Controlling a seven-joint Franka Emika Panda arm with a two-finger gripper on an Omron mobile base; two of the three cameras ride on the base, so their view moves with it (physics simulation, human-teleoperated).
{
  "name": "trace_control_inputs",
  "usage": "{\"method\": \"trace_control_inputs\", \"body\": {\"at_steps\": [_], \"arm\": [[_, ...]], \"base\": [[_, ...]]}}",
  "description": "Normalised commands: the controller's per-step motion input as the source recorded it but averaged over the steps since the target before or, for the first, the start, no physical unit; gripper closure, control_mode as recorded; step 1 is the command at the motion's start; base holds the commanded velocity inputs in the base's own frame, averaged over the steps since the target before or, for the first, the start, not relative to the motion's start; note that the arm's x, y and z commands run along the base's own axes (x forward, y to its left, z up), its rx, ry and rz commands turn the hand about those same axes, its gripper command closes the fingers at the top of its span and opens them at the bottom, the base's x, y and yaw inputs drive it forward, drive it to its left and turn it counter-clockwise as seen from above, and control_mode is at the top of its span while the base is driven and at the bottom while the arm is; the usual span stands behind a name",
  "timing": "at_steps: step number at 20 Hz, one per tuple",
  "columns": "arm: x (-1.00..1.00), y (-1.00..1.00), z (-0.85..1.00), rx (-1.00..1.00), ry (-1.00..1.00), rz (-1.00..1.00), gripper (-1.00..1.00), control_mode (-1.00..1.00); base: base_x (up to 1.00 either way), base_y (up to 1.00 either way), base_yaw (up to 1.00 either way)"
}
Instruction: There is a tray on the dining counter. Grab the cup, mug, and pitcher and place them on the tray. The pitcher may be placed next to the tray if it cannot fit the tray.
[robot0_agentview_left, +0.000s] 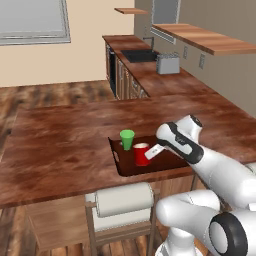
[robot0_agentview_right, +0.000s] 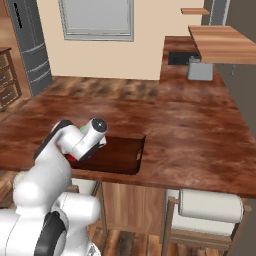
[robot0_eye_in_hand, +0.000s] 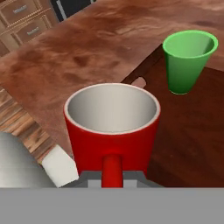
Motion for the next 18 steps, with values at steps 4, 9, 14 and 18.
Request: {"method": "trace_control_inputs", "body": {"at_steps": [4, 9, 14, 18], "arm": [[0.32, 0.08, -0.20, 0.04, 0.00, 0.01, 1.00, -1.00], [0.21, 0.08, -0.19, 0.02, 0.00, 0.01, 1.00, -1.00], [0.16, 0.10, -0.19, 0.00, 0.00, 0.00, 1.00, -1.00], [0.16, 0.12, -0.22, 0.00, 0.00, 0.00, 1.00, -1.00]], "base": [[0.00, 0.00, 0.00], [0.00, 0.00, 0.00], [0.00, 0.00, 0.00], [0.00, 0.00, 0.00]]}}
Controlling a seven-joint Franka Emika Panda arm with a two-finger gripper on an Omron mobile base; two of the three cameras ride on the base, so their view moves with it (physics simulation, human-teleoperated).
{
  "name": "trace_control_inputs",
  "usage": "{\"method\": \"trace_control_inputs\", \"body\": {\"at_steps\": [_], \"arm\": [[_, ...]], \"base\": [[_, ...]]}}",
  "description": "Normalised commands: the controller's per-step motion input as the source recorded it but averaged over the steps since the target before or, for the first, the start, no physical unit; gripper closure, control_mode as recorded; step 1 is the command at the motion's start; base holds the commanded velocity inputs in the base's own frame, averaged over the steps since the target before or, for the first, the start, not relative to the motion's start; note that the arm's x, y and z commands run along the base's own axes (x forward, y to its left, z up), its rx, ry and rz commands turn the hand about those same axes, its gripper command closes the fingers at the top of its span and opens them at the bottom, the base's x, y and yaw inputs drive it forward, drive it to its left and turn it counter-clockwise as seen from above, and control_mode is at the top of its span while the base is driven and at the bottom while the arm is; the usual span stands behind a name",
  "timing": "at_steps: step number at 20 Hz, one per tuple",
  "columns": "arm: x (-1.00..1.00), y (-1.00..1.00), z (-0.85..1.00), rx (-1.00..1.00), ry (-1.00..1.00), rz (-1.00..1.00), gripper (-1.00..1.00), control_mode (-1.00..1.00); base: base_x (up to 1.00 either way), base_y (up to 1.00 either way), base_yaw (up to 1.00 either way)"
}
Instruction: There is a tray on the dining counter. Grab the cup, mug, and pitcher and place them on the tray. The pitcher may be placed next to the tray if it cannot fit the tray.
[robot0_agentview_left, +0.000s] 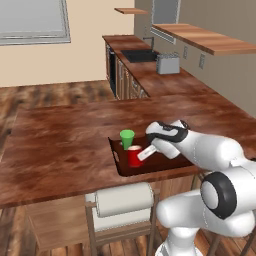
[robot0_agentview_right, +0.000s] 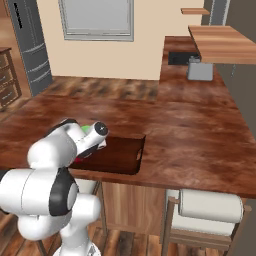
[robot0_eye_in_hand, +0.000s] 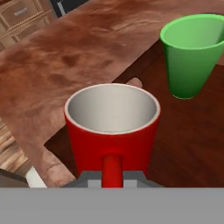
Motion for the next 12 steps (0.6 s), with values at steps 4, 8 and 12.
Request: {"method": "trace_control_inputs", "body": {"at_steps": [4, 8, 12], "arm": [[0.11, 0.13, -0.21, 0.00, 0.00, 0.00, 1.00, -1.00], [0.15, 0.04, -0.17, 0.00, -0.02, 0.00, 1.00, -1.00], [0.21, 0.00, -0.12, 0.00, -0.05, 0.00, 1.00, -1.00]], "base": [[0.00, 0.00, 0.00], [0.00, 0.00, 0.00], [0.00, 0.00, 0.00]]}}
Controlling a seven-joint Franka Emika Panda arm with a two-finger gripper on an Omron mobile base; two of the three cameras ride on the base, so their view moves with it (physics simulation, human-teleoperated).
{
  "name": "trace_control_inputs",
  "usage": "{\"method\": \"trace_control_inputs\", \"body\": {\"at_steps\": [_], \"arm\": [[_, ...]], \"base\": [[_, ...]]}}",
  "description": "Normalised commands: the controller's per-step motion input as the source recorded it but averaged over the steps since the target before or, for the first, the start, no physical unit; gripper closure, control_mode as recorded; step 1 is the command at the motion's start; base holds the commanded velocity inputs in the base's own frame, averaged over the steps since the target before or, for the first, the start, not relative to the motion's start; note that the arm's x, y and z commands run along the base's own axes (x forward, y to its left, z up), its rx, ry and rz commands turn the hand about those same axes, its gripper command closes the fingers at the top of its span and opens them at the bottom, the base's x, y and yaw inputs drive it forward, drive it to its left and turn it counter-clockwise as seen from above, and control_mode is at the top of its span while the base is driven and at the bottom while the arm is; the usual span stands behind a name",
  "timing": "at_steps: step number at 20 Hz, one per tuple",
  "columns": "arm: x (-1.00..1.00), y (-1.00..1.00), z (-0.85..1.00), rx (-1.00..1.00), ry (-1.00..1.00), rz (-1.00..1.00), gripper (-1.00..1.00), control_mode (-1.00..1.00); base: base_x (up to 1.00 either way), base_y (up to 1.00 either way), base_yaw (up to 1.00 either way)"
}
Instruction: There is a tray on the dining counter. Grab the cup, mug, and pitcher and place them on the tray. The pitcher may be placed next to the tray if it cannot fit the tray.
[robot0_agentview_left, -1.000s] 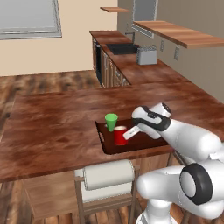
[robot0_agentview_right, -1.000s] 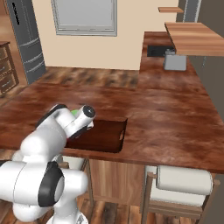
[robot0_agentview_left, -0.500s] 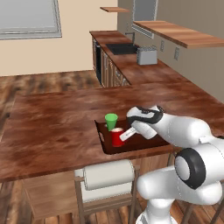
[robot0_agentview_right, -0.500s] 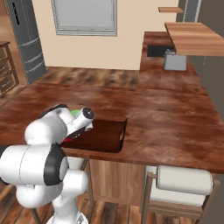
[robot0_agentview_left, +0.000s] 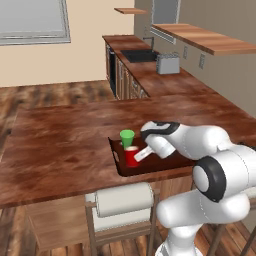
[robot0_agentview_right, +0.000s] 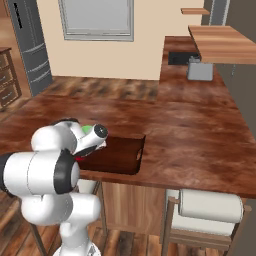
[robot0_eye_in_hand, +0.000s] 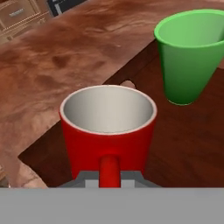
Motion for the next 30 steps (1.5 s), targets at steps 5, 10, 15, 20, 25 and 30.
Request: {"method": "trace_control_inputs", "body": {"at_steps": [5, 10, 15, 20, 25, 30], "arm": [[0.15, 0.00, -0.13, 0.00, -0.09, 0.00, 1.00, -1.00], [0.03, 0.01, -0.18, 0.00, -0.08, 0.00, 1.00, -1.00], [0.00, 0.04, -0.20, 0.00, -0.01, 0.00, 1.00, -1.00], [0.00, 0.00, -0.22, 0.00, 0.00, 0.00, 1.00, -1.00], [0.00, 0.00, -0.26, 0.00, 0.00, 0.00, 1.00, -1.00], [0.00, 0.01, -0.12, 0.00, 0.00, 0.00, 1.00, -1.00]], "base": [[0.00, 0.00, 0.00], [0.00, 0.00, 0.00], [0.00, 0.00, 0.00], [0.00, 0.00, 0.00], [0.00, 0.00, 0.00], [0.00, 0.00, 0.00]]}}
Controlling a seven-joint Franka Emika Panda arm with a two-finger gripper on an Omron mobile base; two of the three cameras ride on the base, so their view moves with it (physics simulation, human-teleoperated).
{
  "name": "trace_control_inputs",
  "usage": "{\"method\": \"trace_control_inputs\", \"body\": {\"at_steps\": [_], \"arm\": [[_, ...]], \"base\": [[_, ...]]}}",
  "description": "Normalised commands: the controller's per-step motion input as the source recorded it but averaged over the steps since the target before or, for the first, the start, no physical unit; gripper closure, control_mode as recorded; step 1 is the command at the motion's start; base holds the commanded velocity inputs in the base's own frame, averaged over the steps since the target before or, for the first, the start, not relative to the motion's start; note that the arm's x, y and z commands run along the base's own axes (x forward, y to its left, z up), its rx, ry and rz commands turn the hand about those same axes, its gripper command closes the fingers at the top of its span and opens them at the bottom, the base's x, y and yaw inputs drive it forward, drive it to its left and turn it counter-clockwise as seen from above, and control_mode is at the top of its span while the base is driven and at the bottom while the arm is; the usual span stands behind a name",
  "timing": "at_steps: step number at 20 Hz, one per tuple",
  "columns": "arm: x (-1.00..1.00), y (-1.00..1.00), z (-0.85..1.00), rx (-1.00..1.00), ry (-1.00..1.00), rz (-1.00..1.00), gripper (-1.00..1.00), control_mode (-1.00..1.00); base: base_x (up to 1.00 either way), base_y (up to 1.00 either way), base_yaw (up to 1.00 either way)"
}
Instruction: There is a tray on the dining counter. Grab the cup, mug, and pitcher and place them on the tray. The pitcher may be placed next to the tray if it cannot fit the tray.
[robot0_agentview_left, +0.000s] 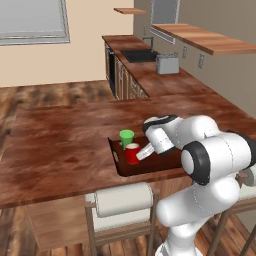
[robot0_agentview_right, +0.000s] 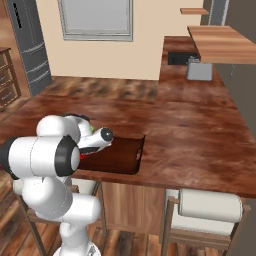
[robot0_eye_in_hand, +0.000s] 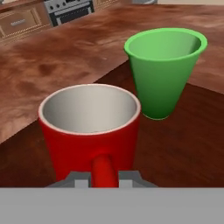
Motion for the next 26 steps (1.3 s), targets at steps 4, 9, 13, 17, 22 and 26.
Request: {"method": "trace_control_inputs", "body": {"at_steps": [4, 9, 13, 17, 22, 26], "arm": [[0.00, 0.00, 0.00, 0.00, 0.00, 0.00, 1.00, -1.00], [0.00, 0.00, 0.00, 0.00, 0.00, 0.00, 1.00, -1.00], [0.00, 0.00, 0.00, 0.00, 0.00, 0.00, -1.00, -1.00], [0.00, 0.00, 0.00, 0.00, 0.00, 0.00, -1.00, -1.00], [0.00, 0.00, 0.00, 0.00, 0.00, 0.00, -1.00, -1.00], [0.00, 0.00, 0.00, 0.00, 0.00, 0.00, -1.00, -1.00]], "base": [[0.00, 0.00, 0.00], [0.00, 0.00, 0.00], [0.00, 0.00, 0.00], [0.00, 0.00, 0.00], [0.00, 0.00, 0.00], [0.00, 0.00, 0.00]]}}
